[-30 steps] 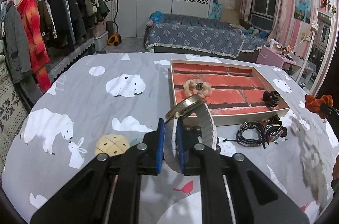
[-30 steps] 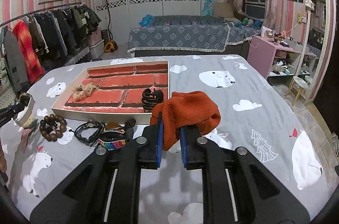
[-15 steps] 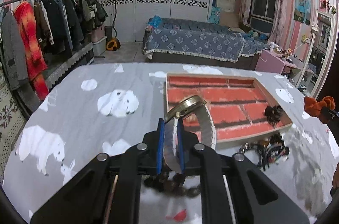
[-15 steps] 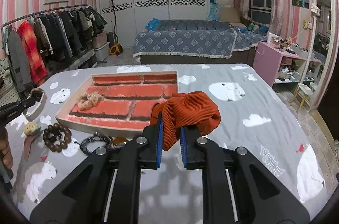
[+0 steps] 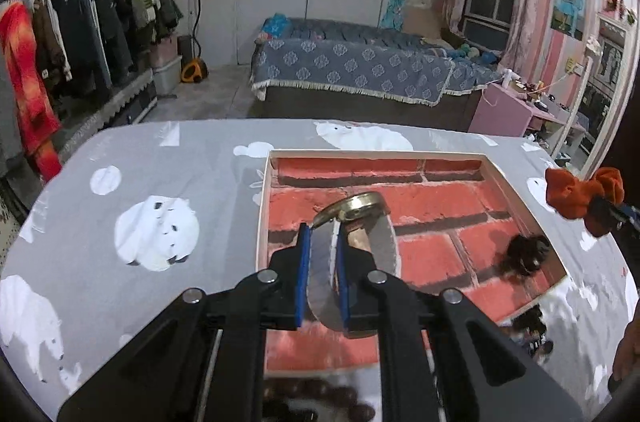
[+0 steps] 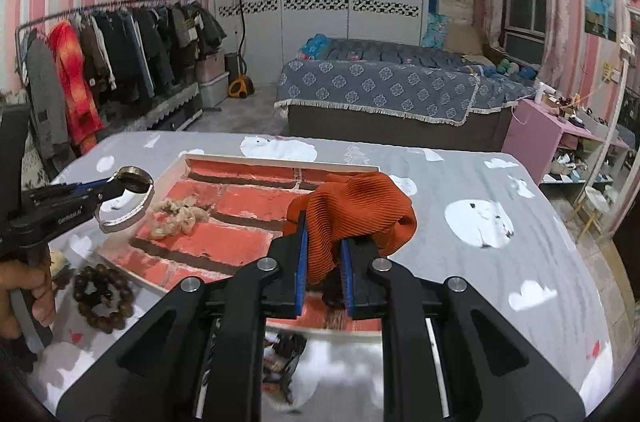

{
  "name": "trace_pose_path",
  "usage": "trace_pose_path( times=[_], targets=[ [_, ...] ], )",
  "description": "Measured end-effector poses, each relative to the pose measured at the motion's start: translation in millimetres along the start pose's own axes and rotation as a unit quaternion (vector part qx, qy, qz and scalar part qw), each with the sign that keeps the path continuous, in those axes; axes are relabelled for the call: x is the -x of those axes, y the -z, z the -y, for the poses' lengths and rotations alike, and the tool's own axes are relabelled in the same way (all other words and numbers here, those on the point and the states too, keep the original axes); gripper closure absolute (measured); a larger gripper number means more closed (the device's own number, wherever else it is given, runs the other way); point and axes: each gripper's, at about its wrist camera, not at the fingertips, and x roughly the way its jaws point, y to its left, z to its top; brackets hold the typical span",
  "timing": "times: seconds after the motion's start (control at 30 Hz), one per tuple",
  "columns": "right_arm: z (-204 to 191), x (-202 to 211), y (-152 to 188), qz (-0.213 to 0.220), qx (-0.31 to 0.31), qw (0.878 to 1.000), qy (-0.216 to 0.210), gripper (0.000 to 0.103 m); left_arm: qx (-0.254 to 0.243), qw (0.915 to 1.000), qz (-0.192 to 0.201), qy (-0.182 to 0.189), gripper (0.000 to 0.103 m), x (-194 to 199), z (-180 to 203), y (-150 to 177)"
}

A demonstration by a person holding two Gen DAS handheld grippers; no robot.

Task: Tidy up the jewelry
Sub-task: 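Carry the watch and scrunchie over the tray and lower them in, then open both tools to release the watch and scrunchie, then withdraw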

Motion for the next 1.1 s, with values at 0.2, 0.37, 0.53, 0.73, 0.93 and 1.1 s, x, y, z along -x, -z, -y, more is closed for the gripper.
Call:
trace_pose_path(
  times=[0.2, 0.37, 0.53, 0.73, 0.93, 1.1],
  targets=[
    [7, -53, -10, -0.030, -0.002, 1.000, -0.001, 0.088, 0.009, 0.9996, -0.024, -0.007, 0.090, -40, -3, -14],
    [17, -102, -10, -0.075, -0.038, 0.996, -0.025, 0.087, 0.027, 0.9976, -0.064, 0.007, 0.090, -69, -7, -11],
    [20, -127, -1, -0.120, -0.037, 0.992, -0.020, 0.085, 0.015, 0.9968, -0.079, -0.001, 0.090, -79, -5, -5],
    [25, -133, 7, -0.131, -0.040, 0.991, -0.014, 0.073, 0.011, 0.9968, -0.079, -0.013, 0.089, -83, -9, -3],
    [23, -125, 6, -0.122, -0.041, 0.992, -0.017, 0.046, 0.006, 0.9980, -0.063, -0.001, 0.053, -69, -5, -7],
    [26, -84, 1, -0.081, -0.044, 0.996, -0.017, 0.042, 0.006, 0.9996, -0.025, 0.007, 0.044, -34, -6, -16]
  ],
)
